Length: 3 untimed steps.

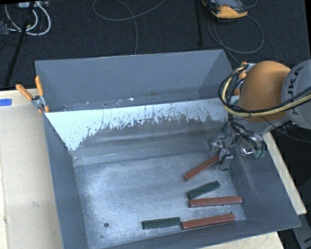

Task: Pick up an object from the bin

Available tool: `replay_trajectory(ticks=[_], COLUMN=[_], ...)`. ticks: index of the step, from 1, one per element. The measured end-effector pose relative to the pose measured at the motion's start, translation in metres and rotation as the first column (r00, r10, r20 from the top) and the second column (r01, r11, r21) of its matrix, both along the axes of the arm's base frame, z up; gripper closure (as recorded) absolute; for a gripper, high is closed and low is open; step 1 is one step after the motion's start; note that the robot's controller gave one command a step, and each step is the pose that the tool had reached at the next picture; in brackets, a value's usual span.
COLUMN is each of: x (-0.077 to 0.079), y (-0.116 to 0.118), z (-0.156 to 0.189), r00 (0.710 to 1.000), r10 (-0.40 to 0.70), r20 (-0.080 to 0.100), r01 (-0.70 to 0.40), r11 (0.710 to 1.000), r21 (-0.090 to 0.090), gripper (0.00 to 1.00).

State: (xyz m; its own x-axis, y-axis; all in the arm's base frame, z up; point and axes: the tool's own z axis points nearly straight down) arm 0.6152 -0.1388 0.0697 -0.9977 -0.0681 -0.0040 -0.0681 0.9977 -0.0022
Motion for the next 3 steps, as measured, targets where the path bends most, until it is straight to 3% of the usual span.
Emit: replay_trajectory(ticks=[1,2,3], x=[-0.001,-0.019,-0.018], y=[0.001,0.037,0.036], z=[0.0,0.0,0.0], r00=[1.0,0.998,0.998], r10=[-0.002,0.065,0.061], r20=[-0.002,-0.007,-0.005], r01=[0.002,-0.065,-0.061], r11=[1.0,0.998,0.998], r21=[0.003,0.004,0.003], gripper=[0.0,0.0,1.0])
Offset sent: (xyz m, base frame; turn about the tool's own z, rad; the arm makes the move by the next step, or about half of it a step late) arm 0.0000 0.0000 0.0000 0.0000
